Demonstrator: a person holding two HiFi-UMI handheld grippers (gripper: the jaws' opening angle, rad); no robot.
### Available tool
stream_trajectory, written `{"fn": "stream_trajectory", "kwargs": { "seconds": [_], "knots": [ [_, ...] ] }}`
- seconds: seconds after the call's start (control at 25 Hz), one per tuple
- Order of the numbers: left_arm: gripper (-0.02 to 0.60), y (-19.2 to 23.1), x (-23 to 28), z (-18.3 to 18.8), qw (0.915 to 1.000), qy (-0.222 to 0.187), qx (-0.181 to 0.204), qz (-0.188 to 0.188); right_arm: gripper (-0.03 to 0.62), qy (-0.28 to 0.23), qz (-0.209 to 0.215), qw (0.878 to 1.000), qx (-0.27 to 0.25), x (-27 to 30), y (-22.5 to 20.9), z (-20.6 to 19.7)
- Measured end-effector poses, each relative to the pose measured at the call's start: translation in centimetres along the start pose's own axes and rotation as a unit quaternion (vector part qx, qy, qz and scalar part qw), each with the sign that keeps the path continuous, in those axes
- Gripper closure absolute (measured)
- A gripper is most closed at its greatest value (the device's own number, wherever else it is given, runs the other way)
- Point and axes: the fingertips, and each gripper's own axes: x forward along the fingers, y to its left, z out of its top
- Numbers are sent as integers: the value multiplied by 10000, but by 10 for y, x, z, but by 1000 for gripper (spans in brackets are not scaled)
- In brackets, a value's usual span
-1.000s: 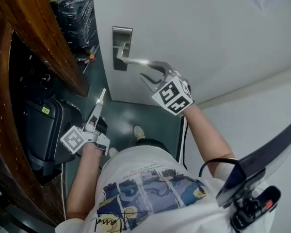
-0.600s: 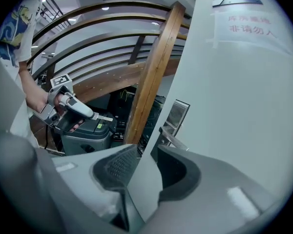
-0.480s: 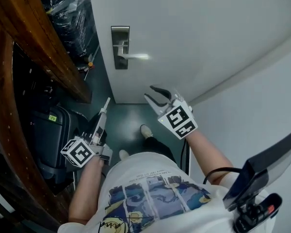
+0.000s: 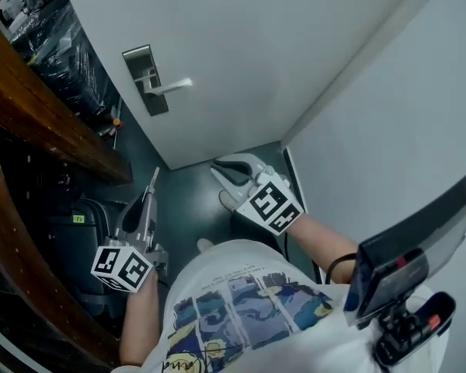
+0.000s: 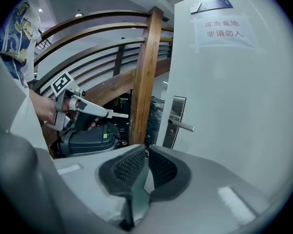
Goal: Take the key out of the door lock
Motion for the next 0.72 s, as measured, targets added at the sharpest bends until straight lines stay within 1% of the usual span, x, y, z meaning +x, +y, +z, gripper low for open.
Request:
{"fn": "stream_trajectory", "kwargs": {
  "seconds": [0.12,0.28,0.72],
  "knots": [
    [557,-7,3,2,9992,142,350,-108,573,-13,-44,9999,135,-9,7,-1],
    [557,-14,7,5,9978,289,578,-179,577,8,-106,9997,206,-17,10,-3],
    [557,-17,18,1,9950,629,723,-265,586,14,-46,9999,131,-18,14,7]
  ]
}}
